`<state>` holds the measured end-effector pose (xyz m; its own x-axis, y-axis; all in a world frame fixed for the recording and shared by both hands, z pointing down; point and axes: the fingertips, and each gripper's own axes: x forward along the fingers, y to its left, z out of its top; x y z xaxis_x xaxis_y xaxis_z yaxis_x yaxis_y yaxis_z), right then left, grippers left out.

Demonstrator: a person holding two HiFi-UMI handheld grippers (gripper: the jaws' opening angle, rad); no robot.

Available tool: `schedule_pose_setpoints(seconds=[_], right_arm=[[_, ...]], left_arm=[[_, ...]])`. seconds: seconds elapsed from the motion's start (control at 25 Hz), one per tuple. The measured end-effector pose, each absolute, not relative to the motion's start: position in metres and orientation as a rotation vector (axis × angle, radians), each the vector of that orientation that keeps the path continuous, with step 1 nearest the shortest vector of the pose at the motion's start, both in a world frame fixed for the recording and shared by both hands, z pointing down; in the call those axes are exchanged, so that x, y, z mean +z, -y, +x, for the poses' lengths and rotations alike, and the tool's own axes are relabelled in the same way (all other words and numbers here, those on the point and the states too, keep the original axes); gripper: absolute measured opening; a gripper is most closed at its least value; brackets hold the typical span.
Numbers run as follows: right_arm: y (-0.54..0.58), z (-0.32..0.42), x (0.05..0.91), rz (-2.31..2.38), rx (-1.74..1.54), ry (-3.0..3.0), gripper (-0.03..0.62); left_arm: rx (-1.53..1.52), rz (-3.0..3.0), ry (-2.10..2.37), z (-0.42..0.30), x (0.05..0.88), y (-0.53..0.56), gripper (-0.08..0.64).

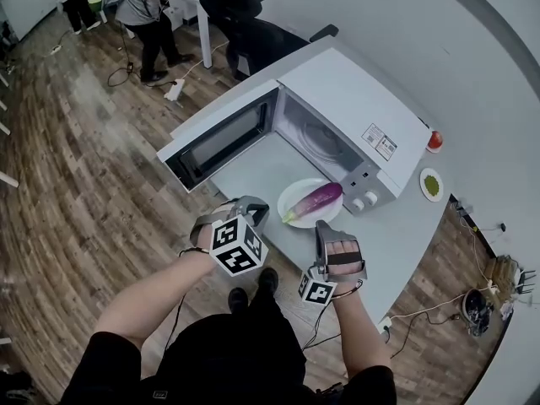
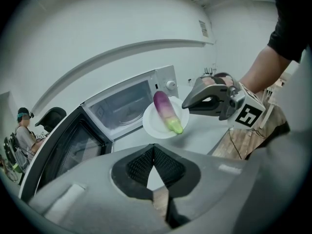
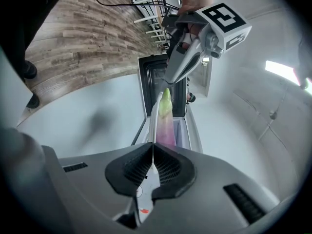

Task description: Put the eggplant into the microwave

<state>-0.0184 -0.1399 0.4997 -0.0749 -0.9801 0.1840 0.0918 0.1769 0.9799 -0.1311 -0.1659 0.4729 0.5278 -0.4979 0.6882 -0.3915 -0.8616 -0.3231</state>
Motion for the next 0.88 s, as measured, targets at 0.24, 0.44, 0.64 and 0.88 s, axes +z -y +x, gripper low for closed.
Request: schedule_pose_setpoints(seconds=[0.24, 0.44, 0.64, 0.88], right_arm=[[0.169, -0.023, 0.493, 0.998, -1.16, 1.292, 0.021], [0.193, -0.02, 0.488, 1.008, -1.155, 1.293, 0.021], [0.216, -0.019, 0.484, 1.021, -1.165, 1.299, 0.021], [0.237, -0.008, 0.486, 1.069, -1.093, 1.27, 0.021]], left_arm=[[-1.238, -2.586, -0.772, -0.132, 0.47, 0.184, 0.008], [-1.2, -2.651, -0.816, -0.127, 0.469, 0.207, 0.008], [-1.14, -2.677, -0.888, -0.125, 0.467, 0.236, 0.008], [-1.111, -2.706, -0.885, -0.119, 0.473, 0.255, 0.008]])
